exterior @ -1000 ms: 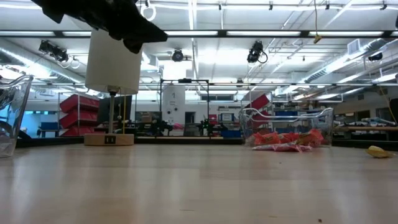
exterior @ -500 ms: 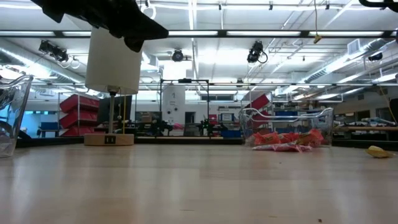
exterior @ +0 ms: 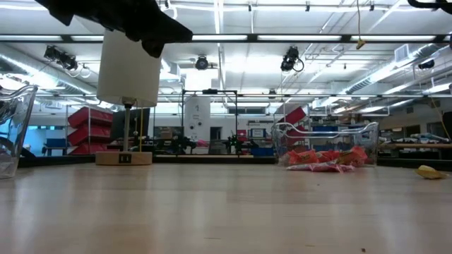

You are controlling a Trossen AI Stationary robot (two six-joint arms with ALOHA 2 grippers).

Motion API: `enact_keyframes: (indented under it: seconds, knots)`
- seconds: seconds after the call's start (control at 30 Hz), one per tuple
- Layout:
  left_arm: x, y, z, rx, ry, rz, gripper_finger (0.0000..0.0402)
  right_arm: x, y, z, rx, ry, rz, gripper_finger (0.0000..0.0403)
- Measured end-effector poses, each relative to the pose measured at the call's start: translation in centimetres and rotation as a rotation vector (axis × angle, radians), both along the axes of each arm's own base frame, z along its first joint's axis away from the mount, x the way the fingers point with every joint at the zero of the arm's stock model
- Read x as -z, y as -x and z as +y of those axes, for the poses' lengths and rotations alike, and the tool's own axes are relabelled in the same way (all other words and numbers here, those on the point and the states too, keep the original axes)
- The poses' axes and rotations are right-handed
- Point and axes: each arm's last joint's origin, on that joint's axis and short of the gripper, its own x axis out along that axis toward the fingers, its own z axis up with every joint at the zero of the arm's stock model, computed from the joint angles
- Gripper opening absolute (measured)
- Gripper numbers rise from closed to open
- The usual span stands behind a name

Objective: Sort candy
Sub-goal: Put the yellow candy into the bottom right transparent bin

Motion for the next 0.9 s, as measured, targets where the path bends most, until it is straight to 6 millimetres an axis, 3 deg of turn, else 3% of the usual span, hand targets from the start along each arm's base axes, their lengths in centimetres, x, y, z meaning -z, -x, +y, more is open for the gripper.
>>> enact_keyframes:
  seconds: [0.2,0.47,0.67,0.9]
  knots:
    - [-0.4,-0.7,-0.1,0.002,0.01,-0.081,0.0003,-3.0,-0.7,0.7,-0.079,-0.023,-0.08,0.0094]
    - [1.3,-4.6,-0.9,0.117,0.011,-0.22,0.0003,-7.6,-1.1,0.1,-0.085,0.158,-0.249,0.008]
    - [3.0,-9.0,-1.4,0.124,-0.034,-0.195,0.0003,-8.5,-0.9,-0.8,-0.084,0.313,-0.308,0.0065]
    - [4.5,-14.4,-0.7,0.063,-0.082,-0.165,0.0003,-8.5,-1.0,-0.9,-0.094,0.361,-0.34,0.0033]
